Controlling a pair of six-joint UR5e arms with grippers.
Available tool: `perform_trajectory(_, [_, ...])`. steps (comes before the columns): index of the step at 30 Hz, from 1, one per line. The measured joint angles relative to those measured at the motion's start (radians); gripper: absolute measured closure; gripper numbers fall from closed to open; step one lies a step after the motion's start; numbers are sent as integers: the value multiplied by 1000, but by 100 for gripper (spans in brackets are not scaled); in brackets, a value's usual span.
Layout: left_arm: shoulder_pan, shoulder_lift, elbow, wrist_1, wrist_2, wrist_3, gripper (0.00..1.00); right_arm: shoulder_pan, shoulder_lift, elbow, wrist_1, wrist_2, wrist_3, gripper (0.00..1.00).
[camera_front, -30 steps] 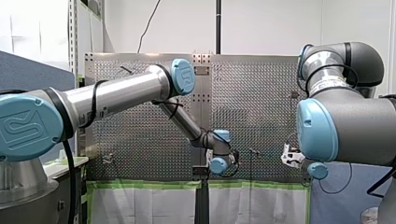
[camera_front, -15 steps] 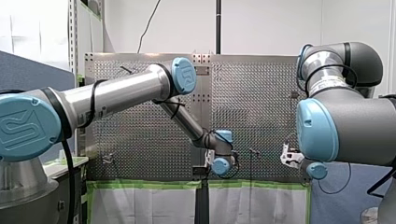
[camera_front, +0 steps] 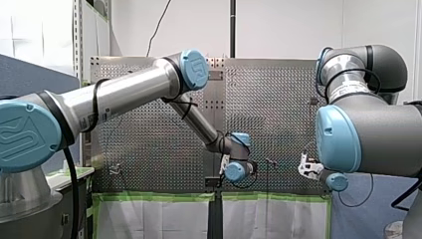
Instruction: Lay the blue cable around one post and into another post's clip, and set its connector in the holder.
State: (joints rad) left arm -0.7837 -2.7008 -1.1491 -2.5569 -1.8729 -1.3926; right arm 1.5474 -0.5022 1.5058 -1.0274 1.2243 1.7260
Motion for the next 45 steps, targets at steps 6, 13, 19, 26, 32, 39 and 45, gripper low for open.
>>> perform_trajectory(6, [-21, 16, -49, -2, 1, 9, 0, 1, 0, 0, 1, 0, 2, 100])
perform_trajectory(13, [-49, 17, -64, -7, 1, 9, 0, 3, 0, 0, 1, 0, 5, 100])
perform_trajectory(19, [-66, 24, -64, -12, 0, 4, 0, 3, 1, 0, 1, -1, 9, 100])
perform_trajectory(26, [-77, 53, -65, -17, 4, -32, 0, 4, 0, 0, 2, -3, 10, 100])
perform_trajectory(32, [-83, 60, -65, -19, 1, -45, 0, 4, 0, 0, 3, -3, 11, 100])
perform_trajectory(39, [-85, 61, -65, -22, -6, -50, 0, 6, 1, 0, 4, -3, 11, 100])
perform_trajectory(45, [-86, 61, -65, -20, -19, -60, 0, 7, 1, 0, 4, -3, 16, 100])
